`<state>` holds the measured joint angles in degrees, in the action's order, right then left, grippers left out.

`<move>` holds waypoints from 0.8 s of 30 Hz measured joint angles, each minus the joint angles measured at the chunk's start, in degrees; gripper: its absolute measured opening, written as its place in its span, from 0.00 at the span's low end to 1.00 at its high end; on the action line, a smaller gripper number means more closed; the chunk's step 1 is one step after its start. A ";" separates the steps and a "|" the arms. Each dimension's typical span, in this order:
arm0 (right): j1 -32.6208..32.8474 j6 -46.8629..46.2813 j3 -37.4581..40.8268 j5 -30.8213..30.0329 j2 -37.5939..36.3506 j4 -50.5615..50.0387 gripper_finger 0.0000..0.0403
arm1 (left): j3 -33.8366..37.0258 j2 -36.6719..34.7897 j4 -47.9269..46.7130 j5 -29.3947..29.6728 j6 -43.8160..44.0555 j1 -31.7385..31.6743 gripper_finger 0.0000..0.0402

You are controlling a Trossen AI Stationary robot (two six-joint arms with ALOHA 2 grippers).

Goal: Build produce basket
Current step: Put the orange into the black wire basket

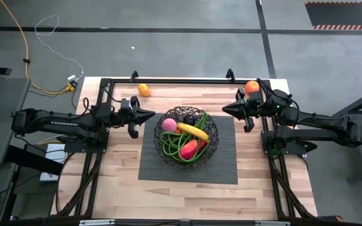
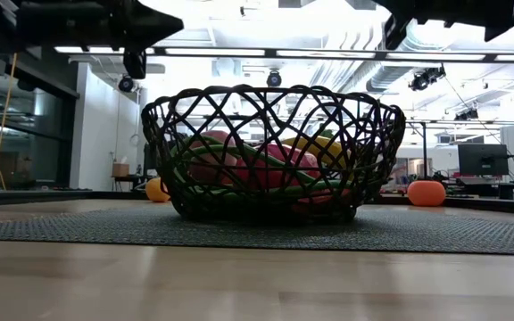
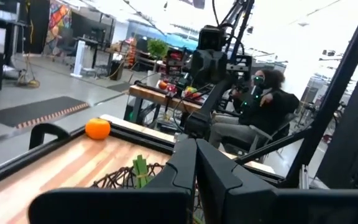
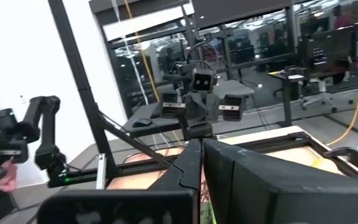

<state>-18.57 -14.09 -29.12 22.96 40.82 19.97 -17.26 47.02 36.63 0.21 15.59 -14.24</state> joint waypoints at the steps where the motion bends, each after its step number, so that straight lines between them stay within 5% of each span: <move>1: 0.00 0.00 0.00 0.69 0.00 0.00 0.00 | 0.00 -0.16 -0.01 0.00 -0.20 0.00 0.00; 12: 0.00 -4.01 -0.07 20.71 0.00 9.91 0.00 | 0.00 -0.19 -0.68 -0.02 -0.21 0.00 0.00; 20: -0.02 -3.98 -0.07 20.71 0.01 12.21 0.00 | 0.02 -0.19 -0.77 -0.01 -0.17 0.00 0.00; 24: -0.02 -4.01 -0.07 12.89 0.04 9.85 0.00 | 0.00 -0.19 -0.80 0.00 -0.10 0.00 0.00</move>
<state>-18.59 -18.10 -29.19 35.84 40.86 29.82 -17.25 46.83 35.83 0.21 15.50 -14.24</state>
